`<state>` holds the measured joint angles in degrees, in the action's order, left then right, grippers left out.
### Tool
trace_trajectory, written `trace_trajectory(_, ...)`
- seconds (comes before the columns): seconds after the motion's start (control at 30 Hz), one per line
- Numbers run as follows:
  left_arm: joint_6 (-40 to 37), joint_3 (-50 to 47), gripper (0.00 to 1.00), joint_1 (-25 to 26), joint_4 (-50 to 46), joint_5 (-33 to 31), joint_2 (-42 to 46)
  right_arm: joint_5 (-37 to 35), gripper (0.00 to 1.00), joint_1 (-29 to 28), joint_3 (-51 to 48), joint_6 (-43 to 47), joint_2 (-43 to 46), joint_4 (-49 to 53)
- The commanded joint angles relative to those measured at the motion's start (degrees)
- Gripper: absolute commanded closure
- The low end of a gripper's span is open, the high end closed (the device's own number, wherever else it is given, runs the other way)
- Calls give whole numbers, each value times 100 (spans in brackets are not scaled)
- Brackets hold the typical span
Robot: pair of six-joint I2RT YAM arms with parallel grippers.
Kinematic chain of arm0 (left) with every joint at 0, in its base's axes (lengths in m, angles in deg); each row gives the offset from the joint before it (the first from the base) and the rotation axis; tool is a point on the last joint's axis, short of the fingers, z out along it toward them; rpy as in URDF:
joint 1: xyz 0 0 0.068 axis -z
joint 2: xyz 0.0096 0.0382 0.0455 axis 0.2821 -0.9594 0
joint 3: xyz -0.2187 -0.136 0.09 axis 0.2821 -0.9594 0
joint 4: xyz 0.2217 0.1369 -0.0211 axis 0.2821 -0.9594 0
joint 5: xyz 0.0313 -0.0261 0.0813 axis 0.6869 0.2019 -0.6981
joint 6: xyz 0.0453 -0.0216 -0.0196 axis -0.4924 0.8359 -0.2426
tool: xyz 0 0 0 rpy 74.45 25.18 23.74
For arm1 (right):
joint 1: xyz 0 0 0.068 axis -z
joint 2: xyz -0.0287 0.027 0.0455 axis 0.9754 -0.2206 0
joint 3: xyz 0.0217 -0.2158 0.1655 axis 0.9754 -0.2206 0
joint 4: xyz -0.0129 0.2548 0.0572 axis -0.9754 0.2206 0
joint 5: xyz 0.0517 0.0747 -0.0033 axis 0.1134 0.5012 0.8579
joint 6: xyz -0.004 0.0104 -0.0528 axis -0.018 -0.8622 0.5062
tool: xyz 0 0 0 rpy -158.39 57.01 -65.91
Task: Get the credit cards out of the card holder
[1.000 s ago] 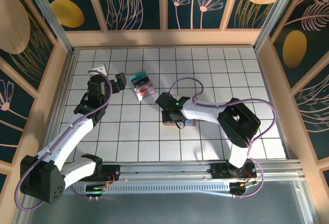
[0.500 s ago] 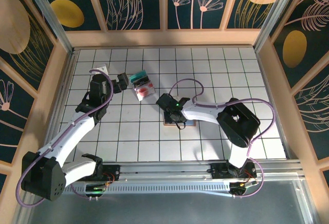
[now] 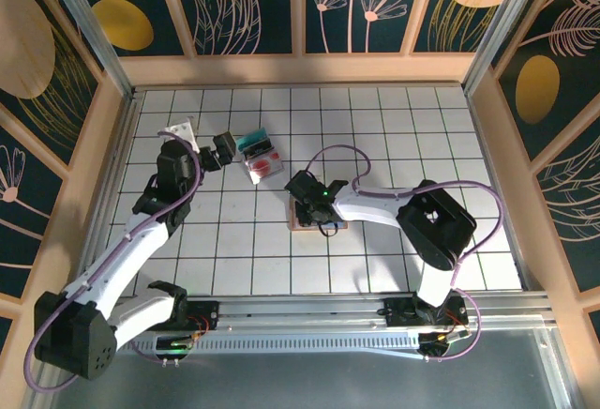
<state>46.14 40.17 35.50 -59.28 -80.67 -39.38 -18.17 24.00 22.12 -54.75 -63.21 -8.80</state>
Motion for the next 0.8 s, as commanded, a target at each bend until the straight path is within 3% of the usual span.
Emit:
trace_trajectory(0.0, 197, -221, 1, 106, 403, 88, 219, -121, 72, -53, -64, 87, 241, 163)
trace_trajectory(0.37, 244, -287, 1, 180, 494, -154, 341, -985, 63, -53, 161, -71, 239, 853)
trace_trajectory(0.77, 201, -225, 1, 180, 441, -235, 306, -1405, 63, 60, -3, -247, 656, 1042)
